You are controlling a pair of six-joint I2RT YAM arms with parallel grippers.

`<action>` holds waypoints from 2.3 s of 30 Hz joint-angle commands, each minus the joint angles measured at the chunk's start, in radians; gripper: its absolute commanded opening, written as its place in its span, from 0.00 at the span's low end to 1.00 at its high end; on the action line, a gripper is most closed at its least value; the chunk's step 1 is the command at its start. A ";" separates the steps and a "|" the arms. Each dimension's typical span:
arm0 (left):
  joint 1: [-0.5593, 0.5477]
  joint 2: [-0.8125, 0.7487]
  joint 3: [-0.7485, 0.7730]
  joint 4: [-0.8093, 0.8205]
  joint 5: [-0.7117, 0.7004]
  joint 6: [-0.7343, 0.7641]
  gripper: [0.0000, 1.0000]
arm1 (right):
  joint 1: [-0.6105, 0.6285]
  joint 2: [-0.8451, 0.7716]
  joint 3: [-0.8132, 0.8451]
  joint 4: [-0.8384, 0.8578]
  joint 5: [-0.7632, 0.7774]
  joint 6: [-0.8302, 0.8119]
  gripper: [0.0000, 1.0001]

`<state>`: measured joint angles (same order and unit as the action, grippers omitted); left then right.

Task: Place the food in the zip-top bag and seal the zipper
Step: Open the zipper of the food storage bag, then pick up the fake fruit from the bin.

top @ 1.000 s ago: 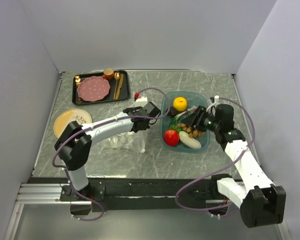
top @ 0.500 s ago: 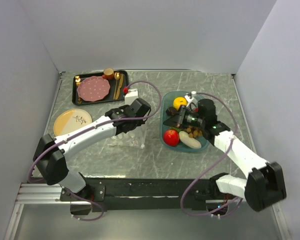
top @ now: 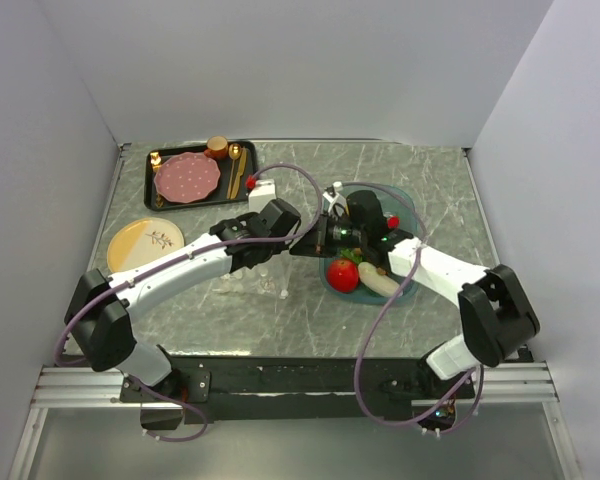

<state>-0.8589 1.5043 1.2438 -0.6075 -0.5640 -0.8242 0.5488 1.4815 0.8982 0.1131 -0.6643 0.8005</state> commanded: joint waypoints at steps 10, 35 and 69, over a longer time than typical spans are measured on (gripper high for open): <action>-0.003 -0.052 0.008 0.077 0.090 0.045 0.06 | 0.037 0.278 0.188 0.072 -0.011 0.025 0.00; 0.153 -0.216 -0.056 -0.132 -0.076 -0.004 0.03 | 0.045 0.508 0.364 -0.170 0.215 -0.047 0.00; 0.155 -0.081 -0.056 0.067 0.164 0.065 0.01 | -0.047 -0.329 0.134 -0.497 0.821 -0.239 0.56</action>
<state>-0.7059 1.4731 1.2091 -0.6079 -0.4297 -0.7780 0.5404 1.2377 1.0786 -0.2955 0.0391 0.5922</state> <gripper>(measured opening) 0.031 0.553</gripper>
